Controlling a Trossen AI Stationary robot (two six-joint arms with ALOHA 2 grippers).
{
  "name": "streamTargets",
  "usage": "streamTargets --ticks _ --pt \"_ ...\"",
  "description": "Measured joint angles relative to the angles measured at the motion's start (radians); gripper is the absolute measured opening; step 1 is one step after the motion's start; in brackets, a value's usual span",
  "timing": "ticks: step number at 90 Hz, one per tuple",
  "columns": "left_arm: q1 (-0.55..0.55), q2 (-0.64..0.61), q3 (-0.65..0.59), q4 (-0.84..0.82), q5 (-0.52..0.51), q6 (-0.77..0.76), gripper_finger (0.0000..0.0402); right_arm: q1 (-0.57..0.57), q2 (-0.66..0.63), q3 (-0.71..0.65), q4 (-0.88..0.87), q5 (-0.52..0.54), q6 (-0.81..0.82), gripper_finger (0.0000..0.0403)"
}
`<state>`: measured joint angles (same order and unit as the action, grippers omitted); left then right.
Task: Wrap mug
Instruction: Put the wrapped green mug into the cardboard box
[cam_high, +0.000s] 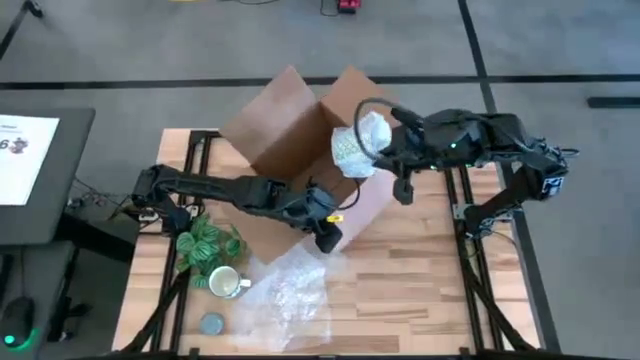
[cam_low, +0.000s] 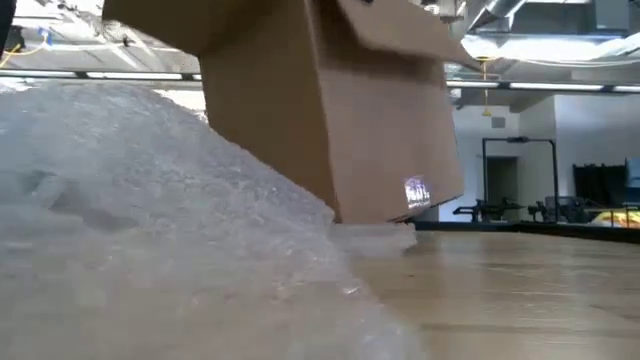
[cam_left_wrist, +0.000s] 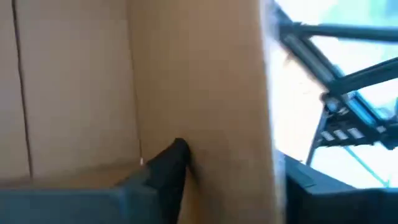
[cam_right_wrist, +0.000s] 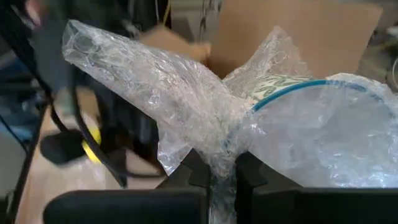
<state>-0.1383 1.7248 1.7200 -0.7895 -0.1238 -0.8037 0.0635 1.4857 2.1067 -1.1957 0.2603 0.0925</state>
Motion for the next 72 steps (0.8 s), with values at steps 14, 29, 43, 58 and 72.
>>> streamTargets --ticks 14,29,43,58,72 --pt "0.001 -0.001 0.079 0.002 -0.012 0.013 0.0175 0.000 -0.003 0.000 -0.045 0.000 0.015 0.0004" --pt "0.001 -0.002 0.179 -0.004 -0.013 0.032 0.0174 0.000 -0.012 0.001 -0.053 0.000 0.015 0.0004" --pt "0.001 -0.004 0.256 -0.008 -0.022 0.033 0.0174 0.001 -0.012 0.001 -0.066 -0.001 0.016 0.0004" --pt "-0.002 -0.011 0.335 -0.016 -0.041 0.036 0.0174 -0.002 0.009 0.001 -0.114 -0.022 0.031 0.0004" --pt "-0.010 -0.048 0.400 -0.030 -0.079 0.035 0.0174 -0.013 0.072 0.001 -0.142 -0.030 0.018 0.0004"
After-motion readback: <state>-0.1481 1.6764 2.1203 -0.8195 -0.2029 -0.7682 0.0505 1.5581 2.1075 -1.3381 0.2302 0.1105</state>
